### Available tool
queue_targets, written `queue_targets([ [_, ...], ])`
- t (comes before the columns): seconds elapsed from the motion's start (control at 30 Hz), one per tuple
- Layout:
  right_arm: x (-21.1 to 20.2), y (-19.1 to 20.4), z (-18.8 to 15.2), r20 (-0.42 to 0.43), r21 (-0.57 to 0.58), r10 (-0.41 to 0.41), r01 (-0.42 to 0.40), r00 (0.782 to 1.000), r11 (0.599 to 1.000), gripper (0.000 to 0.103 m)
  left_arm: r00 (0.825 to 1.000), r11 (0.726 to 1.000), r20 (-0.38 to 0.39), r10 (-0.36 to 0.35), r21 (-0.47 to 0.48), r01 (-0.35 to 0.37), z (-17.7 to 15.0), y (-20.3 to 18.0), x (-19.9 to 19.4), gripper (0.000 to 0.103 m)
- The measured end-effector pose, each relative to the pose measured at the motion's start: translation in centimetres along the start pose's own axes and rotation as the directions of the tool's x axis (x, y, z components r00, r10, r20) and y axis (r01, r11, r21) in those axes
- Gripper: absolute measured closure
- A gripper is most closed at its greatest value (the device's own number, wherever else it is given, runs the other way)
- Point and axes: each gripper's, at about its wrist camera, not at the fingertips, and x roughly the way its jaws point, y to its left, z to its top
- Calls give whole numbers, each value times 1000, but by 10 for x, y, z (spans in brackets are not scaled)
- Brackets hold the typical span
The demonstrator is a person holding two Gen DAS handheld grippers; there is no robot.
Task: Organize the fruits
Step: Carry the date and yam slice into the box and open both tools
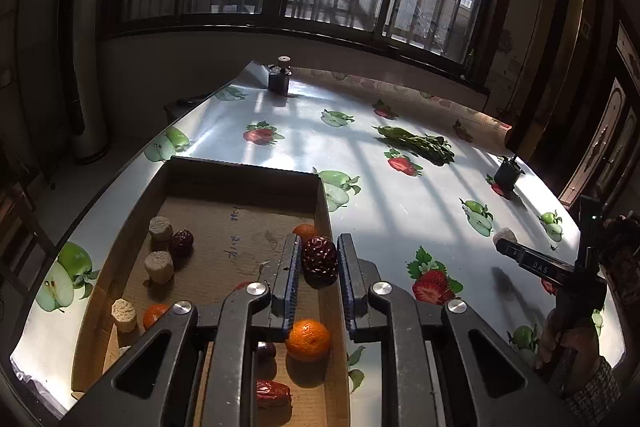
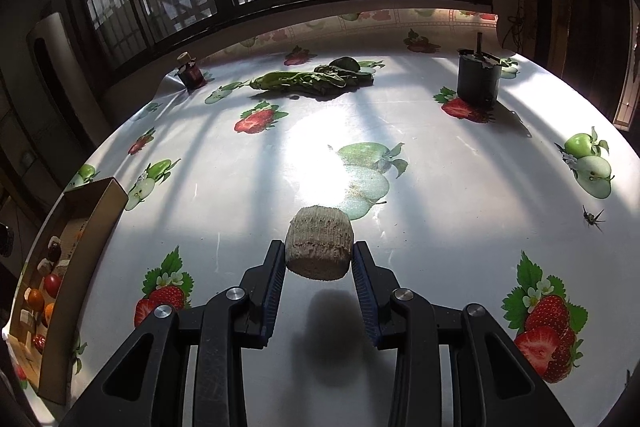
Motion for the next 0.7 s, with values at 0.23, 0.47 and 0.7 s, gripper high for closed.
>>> queue_targets([
  [0.23, -31, 42, -19, -27, 5, 165, -165, 986, 986, 66, 998, 998, 36, 55, -41, -54, -20, 58, -29, 85],
  [0.47, -47, 127, -36, -89, -95, 299, -307, 950, 947, 66, 997, 995, -10, 79, -64, -79, -35, 77, -22, 85],
  [0.7, -41, 215, -67, -180, -219, 374, -408, 910, 886, 66, 988, 991, -82, 134, 15, -134, -49, 76, -7, 85],
])
